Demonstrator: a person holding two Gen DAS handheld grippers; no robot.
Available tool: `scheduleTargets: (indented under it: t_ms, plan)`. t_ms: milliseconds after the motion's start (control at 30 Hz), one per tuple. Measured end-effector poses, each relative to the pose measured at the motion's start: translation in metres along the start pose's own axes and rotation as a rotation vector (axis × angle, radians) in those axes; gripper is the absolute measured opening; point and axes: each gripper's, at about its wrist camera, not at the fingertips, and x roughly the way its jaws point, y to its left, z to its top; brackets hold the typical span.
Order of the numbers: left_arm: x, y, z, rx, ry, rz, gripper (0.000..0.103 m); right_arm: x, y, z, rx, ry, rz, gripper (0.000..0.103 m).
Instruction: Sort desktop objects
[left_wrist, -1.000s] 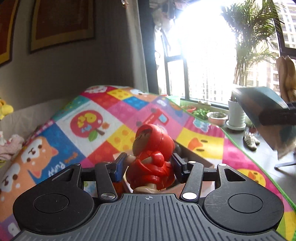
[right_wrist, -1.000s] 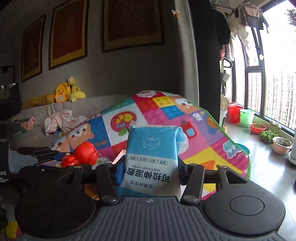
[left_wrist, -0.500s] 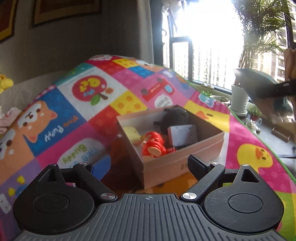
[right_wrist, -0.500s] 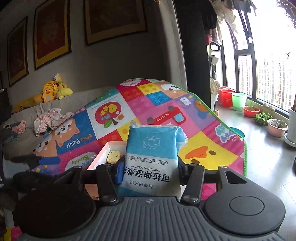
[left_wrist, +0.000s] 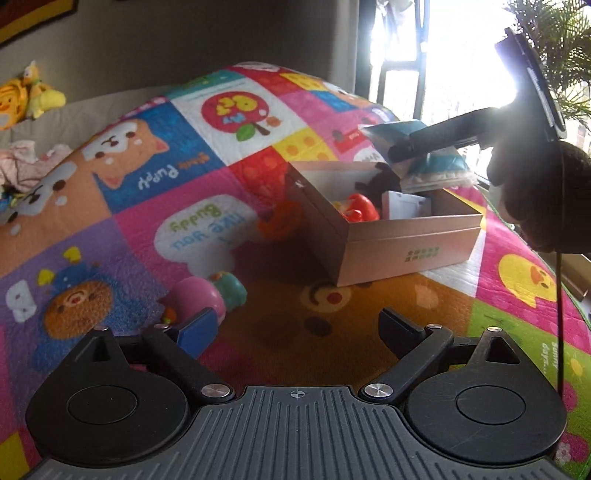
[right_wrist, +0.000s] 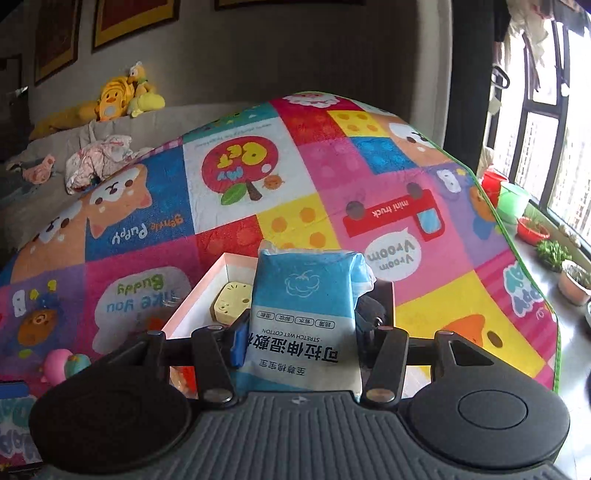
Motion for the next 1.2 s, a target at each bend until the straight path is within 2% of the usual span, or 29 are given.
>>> scheduleTargets:
  t_ms: [67, 200, 367, 533, 567, 667, 733, 800, 867, 933, 967, 1000, 1133, 1200]
  plan:
    - [0.000, 0.005, -0.002, -0.012, 0.001, 0.011, 0.097, 0.015, 0.011, -0.002, -0.063, -0.002, -0.002, 0.052]
    - [-0.002, 0.015, -0.005, -0.040, 0.000, 0.029, 0.097, 0.034, 0.018, -0.015, -0.084, 0.059, 0.028, 0.051]
    - [0.000, 0.023, -0.007, -0.057, 0.005, 0.043, 0.097, 0.026, 0.017, -0.041, -0.132, 0.099, 0.050, 0.051]
    - [0.003, 0.021, -0.009, -0.059, 0.008, 0.026, 0.097, 0.023, -0.012, -0.038, 0.007, 0.174, 0.087, 0.052]
    - [0.002, 0.020, -0.009, -0.057, 0.005, 0.024, 0.098, 0.021, -0.017, -0.035, 0.041, 0.183, 0.095, 0.057]
    - [-0.001, 0.022, -0.008, -0.062, -0.009, 0.030, 0.100, 0.005, -0.029, -0.017, 0.144, 0.135, 0.128, 0.072]
    - [-0.002, 0.026, -0.007, -0.071, -0.016, 0.047, 0.100, -0.006, -0.023, 0.001, 0.149, 0.086, 0.128, 0.074]
    - [-0.001, 0.031, -0.007, -0.088, -0.020, 0.068, 0.100, -0.011, -0.006, 0.017, 0.113, 0.060, 0.148, 0.075]
    - [-0.001, 0.036, -0.008, -0.104, -0.022, 0.086, 0.100, -0.007, 0.028, 0.035, 0.026, 0.069, 0.158, 0.074]
    - [-0.003, 0.042, -0.010, -0.121, -0.024, 0.095, 0.100, 0.007, 0.063, 0.046, -0.062, 0.119, 0.183, 0.062]
    - [-0.004, 0.044, -0.011, -0.129, -0.025, 0.095, 0.100, 0.015, 0.080, 0.048, -0.099, 0.151, 0.208, 0.051]
    - [-0.006, 0.046, -0.013, -0.136, -0.028, 0.093, 0.100, 0.023, 0.095, 0.049, -0.132, 0.171, 0.219, 0.044]
    - [-0.013, 0.053, -0.019, -0.153, -0.043, 0.077, 0.100, 0.048, 0.167, 0.025, -0.438, 0.216, 0.162, 0.036]
    - [-0.016, 0.056, -0.021, -0.158, -0.054, 0.071, 0.101, 0.058, 0.190, 0.009, -0.554, 0.250, 0.125, 0.033]
